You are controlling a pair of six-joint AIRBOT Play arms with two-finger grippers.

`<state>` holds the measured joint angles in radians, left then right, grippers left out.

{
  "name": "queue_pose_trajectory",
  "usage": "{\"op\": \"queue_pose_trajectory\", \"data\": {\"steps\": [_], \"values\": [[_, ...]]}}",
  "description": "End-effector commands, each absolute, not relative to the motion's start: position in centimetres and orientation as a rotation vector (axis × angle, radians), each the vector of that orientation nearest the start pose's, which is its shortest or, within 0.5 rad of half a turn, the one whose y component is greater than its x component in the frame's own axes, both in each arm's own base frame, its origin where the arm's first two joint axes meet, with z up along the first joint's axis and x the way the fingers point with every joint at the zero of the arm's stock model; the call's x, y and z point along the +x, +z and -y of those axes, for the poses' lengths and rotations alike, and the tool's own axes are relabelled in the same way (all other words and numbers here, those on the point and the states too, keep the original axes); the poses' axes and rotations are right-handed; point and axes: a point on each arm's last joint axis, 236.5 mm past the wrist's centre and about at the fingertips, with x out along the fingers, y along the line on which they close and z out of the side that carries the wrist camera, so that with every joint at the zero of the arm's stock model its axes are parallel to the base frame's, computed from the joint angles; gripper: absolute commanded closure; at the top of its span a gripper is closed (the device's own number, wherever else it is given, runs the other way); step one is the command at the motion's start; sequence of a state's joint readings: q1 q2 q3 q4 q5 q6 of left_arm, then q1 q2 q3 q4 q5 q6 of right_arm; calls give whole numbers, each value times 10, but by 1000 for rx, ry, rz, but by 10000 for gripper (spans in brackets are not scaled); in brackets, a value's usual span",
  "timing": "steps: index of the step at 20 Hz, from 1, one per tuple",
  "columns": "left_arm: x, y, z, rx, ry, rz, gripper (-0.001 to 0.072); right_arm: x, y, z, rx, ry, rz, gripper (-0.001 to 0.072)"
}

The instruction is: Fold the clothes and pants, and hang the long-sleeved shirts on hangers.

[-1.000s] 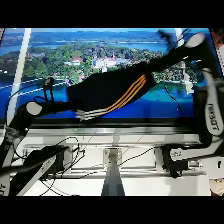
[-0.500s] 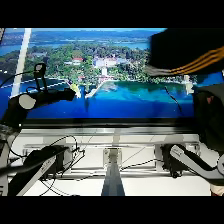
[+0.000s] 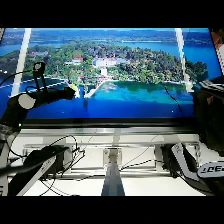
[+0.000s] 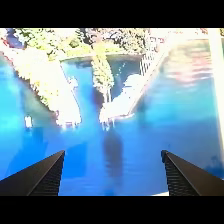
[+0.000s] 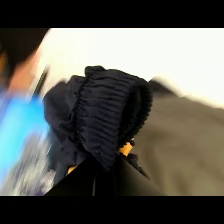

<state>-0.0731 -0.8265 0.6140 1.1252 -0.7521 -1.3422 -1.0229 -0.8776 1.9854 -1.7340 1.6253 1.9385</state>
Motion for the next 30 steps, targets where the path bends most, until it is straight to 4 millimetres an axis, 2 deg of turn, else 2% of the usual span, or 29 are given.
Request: {"op": "queue_pose_trajectory", "data": {"steps": [1, 4, 5, 6, 7, 8, 9, 10, 12, 13, 14, 16, 17, 18, 20, 21, 24, 27, 30], "values": [[322, 13, 93, -201, -297, -931, 15, 44, 435, 238, 524, -1443, -100, 689], [322, 13, 93, -201, -297, -931, 15, 31, 439, 247, 557, -1510, -30, 676], [321, 13, 93, -201, -297, -931, 15, 35, 441, 251, 551, -1497, -19, 674], [321, 13, 93, -201, -297, -931, 15, 41, 443, 255, 548, -1476, -13, 636], [321, 13, 93, -201, -297, -931, 15, 46, 443, 257, 550, -1458, -12, 474], [321, 13, 93, -201, -297, -932, 15, 48, 441, 260, 555, -1455, -19, 271], [321, 13, 93, -201, -297, -932, 15, 49, 438, 263, 560, -1457, -30, 184], [321, 12, 93, -202, -297, -932, 15, 51, 435, 267, 564, -1458, -37, 184], [321, 13, 93, -202, -297, -932, 15, 57, 428, 273, 585, -1447, -65, 187], [321, 13, 93, -202, -297, -932, 15, 65, 423, 274, 596, -1420, -86, 216], [321, 13, 93, -202, -297, -932, 15, 79, 419, 274, 615, -1366, -105, 285], [321, 13, 93, -202, -297, -932, 15, 129, 410, 265, 661, -1152, -164, 523], [321, 13, 93, -202, -297, -932, 15, 168, 406, 250, 634, -967, -238, 655], [321, 13, 93, -202, -297, -932, 15, 205, 401, 228, 604, -770, -309, 689], [321, 13, 93, -202, -297, -932, 15, 261, 391, 174, 571, -417, -422, 689], [321, 13, 93, -202, -297, -932, 15, 279, 384, 150, 556, -297, -473, 689], [321, 12, 93, -202, -296, -932, 15, 315, 363, 91, 483, -93, -607, 690], [321, 12, 93, -202, -296, -932, 15, 338, 338, 42, 254, -6, -726, 691], [321, 12, 93, -202, -296, -932, 15, 356, 325, 21, -14, -57, -764, 691]]}}
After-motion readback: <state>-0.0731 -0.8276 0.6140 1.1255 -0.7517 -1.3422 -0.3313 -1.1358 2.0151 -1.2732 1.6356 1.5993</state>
